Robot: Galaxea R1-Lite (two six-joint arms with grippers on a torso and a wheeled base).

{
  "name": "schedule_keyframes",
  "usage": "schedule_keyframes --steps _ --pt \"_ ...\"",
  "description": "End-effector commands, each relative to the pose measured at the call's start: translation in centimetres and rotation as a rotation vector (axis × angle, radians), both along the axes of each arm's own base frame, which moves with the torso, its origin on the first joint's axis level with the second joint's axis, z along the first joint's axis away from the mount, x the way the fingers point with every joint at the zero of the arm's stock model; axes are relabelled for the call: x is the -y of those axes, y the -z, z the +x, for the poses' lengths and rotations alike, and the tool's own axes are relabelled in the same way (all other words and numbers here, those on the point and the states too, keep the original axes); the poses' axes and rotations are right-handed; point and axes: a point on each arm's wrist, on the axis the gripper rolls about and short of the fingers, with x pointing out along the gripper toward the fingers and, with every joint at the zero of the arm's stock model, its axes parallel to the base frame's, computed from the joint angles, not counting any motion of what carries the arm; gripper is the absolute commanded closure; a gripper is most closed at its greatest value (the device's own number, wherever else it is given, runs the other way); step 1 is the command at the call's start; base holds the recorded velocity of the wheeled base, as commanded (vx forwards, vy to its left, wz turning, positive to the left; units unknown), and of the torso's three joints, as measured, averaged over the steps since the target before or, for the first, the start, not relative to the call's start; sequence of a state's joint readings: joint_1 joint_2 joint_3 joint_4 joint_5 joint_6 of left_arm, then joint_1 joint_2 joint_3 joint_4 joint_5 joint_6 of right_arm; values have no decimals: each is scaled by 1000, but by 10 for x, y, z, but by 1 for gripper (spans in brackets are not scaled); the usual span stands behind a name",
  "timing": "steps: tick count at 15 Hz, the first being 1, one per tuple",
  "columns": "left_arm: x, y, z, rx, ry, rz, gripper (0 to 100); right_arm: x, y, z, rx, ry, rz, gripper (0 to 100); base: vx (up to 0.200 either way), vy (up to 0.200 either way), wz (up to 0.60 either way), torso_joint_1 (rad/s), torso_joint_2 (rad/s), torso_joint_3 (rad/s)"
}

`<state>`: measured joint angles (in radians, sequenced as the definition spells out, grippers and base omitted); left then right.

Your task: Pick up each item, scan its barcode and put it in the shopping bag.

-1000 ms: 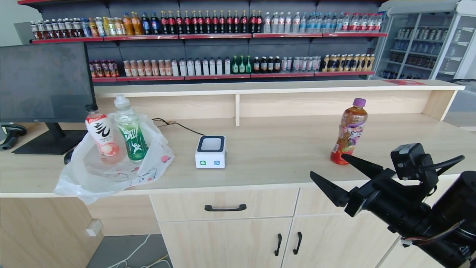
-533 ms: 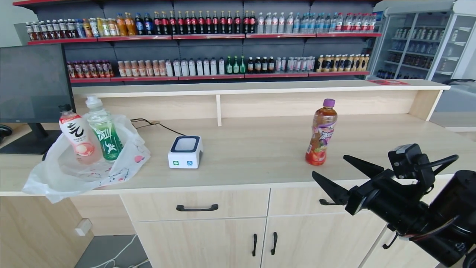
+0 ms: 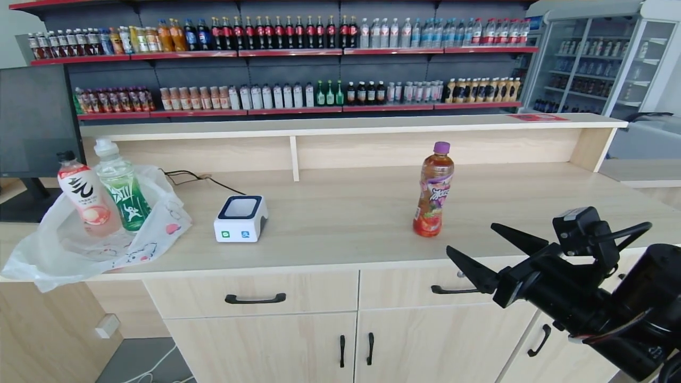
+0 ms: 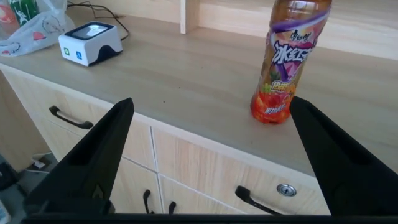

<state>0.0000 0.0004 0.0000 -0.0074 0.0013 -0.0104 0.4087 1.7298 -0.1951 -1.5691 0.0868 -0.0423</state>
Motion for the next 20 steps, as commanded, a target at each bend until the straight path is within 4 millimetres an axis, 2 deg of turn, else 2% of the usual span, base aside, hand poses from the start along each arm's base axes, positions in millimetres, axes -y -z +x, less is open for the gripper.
schedule_keyframes --steps 1,3,6,13,15,20 --pt "0 0 0 1 0 0 0 0 1 1 -5 0 -3 0 200 0 0 -12 -17 -7" --pt "0 0 0 1 0 0 0 8 5 7 -19 43 -8 0 200 0 0 -2 -3 7" --pt "0 0 0 1 0 1 0 10 12 14 -43 61 -18 0 200 0 0 9 2 4" --pt "0 0 0 1 0 0 0 8 21 34 -62 78 -25 0 0 0 0 0 0 0" --pt "0 0 0 1 0 0 0 15 25 41 -70 114 -26 0 0 0 0 0 0 0" --pt "0 0 0 1 0 0 0 15 25 41 -70 115 -26 0 0 0 0 0 0 0"
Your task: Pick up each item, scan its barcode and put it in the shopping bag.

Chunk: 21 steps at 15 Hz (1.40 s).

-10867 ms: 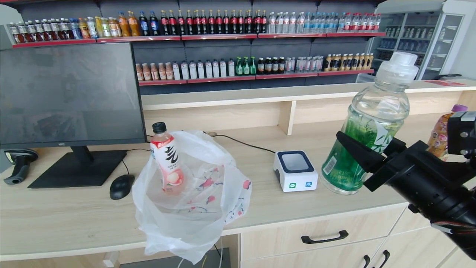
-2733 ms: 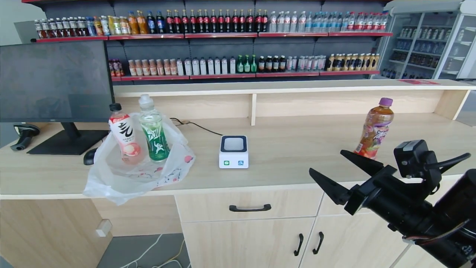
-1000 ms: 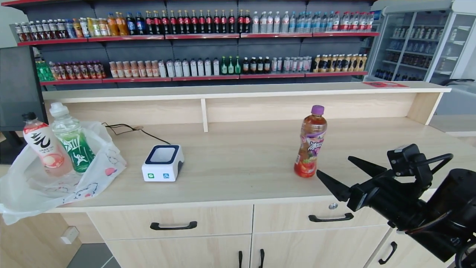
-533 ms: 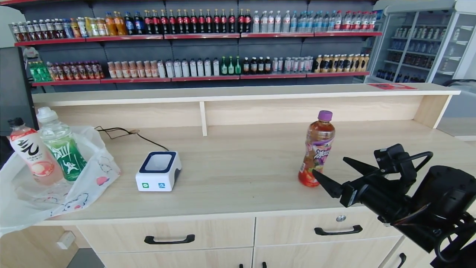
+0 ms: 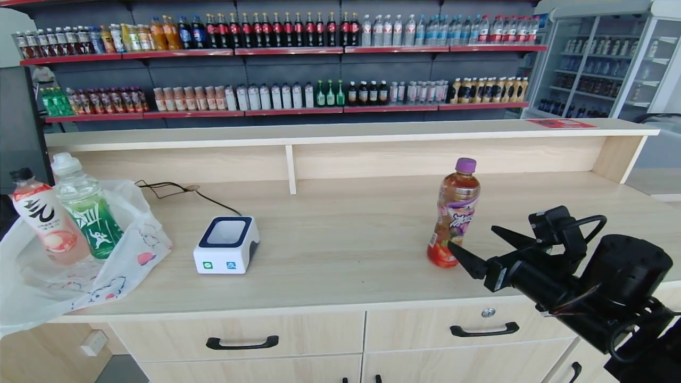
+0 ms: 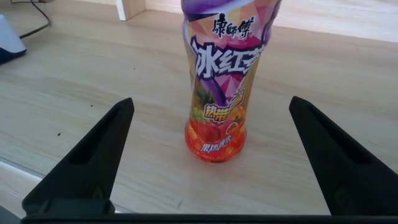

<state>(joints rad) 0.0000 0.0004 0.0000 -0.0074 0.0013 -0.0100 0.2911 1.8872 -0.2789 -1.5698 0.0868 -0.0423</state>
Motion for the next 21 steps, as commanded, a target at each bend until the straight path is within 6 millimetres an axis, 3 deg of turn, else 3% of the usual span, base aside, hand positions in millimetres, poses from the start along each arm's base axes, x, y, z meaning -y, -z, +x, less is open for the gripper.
schedule_keyframes --steps 1,9,14,17,20,21 --pt "0 0 0 1 0 1 0 -1 1 0 -4 -3 -2 0 0 0 0 0 0 0" --pt "0 0 0 1 0 -1 0 -4 -2 13 30 -3 7 0 0 0 0 0 0 0" --pt "0 0 0 1 0 -1 0 -13 6 23 15 -21 1 0 0 0 0 0 0 0" --pt "0 0 0 1 0 -1 0 -17 19 42 3 -13 -3 0 0 0 0 0 0 0" --pt "0 0 0 1 0 -1 0 -25 15 68 70 -15 15 0 0 0 0 0 0 0" --pt "0 0 0 1 0 -1 0 -27 18 68 61 -18 12 0 0 0 0 0 0 0"
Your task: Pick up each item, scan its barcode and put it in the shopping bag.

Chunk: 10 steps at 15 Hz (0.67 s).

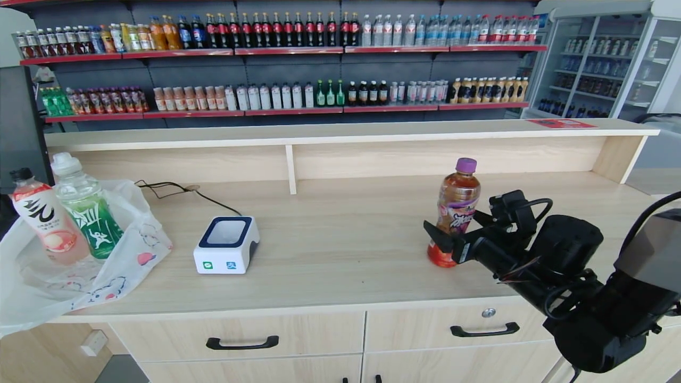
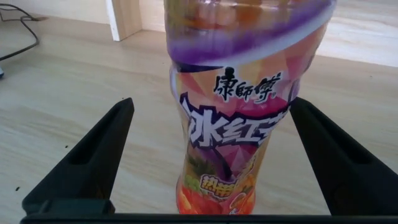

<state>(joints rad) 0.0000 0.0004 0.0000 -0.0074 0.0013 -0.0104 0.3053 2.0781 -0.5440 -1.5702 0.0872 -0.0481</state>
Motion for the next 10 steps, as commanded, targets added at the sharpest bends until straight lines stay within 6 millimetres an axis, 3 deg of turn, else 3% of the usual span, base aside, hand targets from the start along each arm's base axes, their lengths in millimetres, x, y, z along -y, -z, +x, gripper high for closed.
schedule_keyframes --steps 1,10 --pt "0 0 0 1 0 0 0 -6 9 9 -8 -9 -4 0 0 0 0 0 0 0" --pt "0 0 0 1 0 0 0 -7 9 12 -3 -9 0 0 0 0 0 0 0 0"
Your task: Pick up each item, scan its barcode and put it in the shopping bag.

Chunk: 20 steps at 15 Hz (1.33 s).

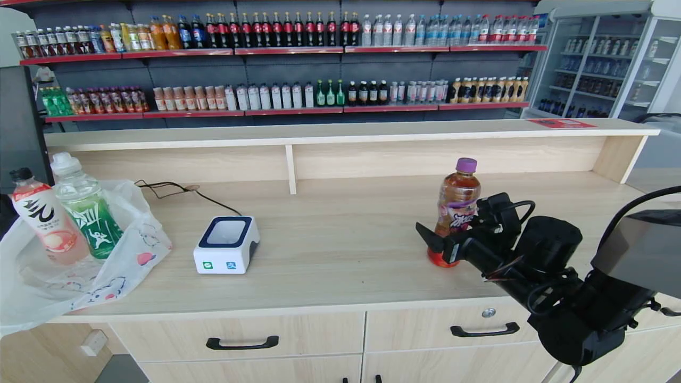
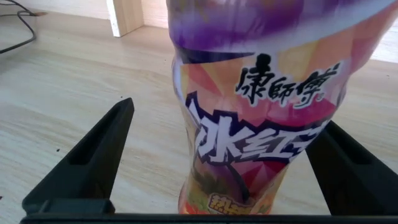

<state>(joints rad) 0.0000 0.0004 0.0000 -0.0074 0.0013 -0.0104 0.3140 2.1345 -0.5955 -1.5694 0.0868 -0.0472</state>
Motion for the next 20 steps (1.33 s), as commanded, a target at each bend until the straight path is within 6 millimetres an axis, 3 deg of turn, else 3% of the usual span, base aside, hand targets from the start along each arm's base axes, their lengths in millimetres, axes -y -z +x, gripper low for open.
schedule_keyframes --steps 1,10,20 --pt "0 0 0 2 0 -2 0 0 -2 0 9 -1 3 100 0 0 0 0 0 0" --pt "0 0 0 2 0 -2 0 5 -11 -3 22 10 24 100 0 0 0 0 0 0" --pt "0 0 0 2 0 -2 0 11 -38 -12 91 18 60 100 0 0 0 0 0 0"
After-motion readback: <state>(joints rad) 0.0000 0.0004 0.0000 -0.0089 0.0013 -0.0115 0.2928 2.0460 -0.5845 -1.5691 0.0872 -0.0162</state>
